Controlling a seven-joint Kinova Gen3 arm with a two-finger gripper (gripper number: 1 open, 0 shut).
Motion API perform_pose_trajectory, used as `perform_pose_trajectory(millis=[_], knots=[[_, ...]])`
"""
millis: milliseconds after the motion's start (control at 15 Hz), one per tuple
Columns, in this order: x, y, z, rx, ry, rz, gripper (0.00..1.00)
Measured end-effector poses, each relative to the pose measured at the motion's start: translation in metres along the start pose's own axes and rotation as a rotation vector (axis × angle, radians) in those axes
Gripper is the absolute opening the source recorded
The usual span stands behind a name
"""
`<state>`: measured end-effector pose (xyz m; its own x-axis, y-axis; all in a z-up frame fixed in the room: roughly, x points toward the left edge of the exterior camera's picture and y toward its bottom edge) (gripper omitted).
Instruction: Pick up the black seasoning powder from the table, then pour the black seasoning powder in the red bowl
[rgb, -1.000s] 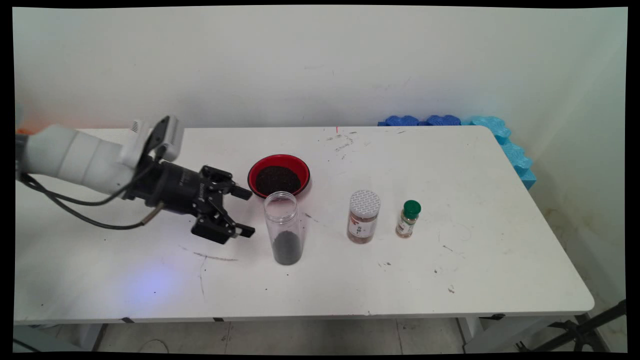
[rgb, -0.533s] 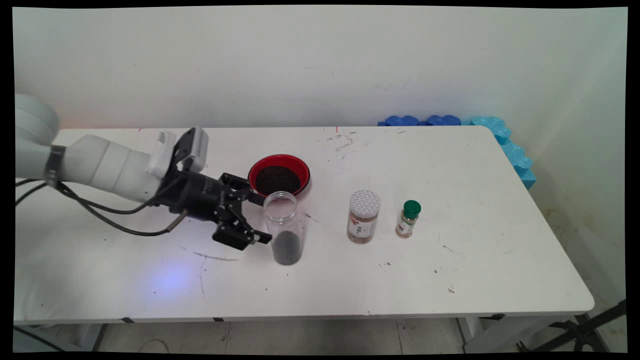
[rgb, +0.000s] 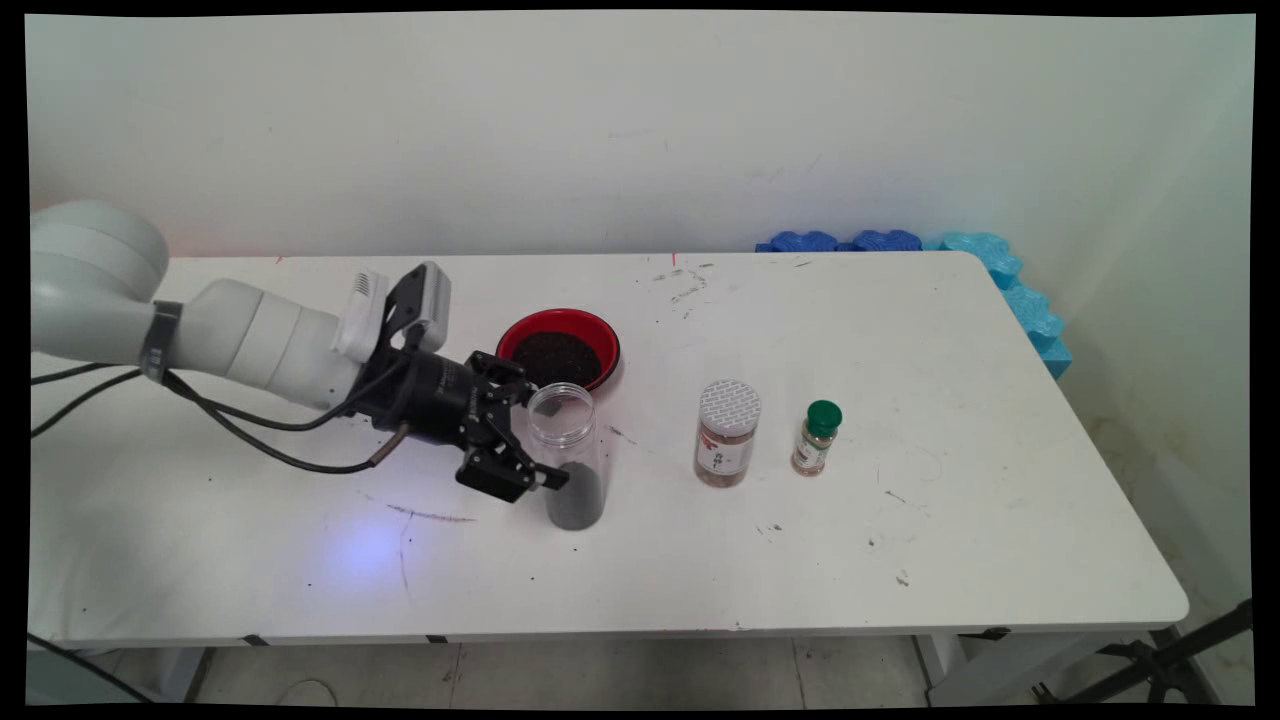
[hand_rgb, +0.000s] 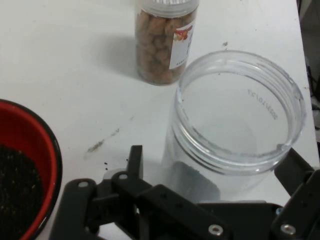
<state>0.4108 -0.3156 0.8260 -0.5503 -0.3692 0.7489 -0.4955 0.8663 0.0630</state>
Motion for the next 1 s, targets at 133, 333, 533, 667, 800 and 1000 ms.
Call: perform_pose_trajectory(millis=[133, 333, 533, 667, 800, 1000], knots=[[0.0, 0.0, 0.003, -0.002, 0.0, -0.001, 0.0], [0.001, 0.0, 0.006, -0.008, 0.003, -0.012, 0.0], [0.004, 0.001, 0.005, -0.017, 0.004, -0.017, 0.0], [0.008, 0.001, 0.0, -0.026, 0.008, -0.018, 0.0], [0.013, 0.001, -0.005, -0.033, 0.014, -0.016, 0.0], [0.023, -0.001, -0.022, -0.05, 0.017, 0.009, 0.0]])
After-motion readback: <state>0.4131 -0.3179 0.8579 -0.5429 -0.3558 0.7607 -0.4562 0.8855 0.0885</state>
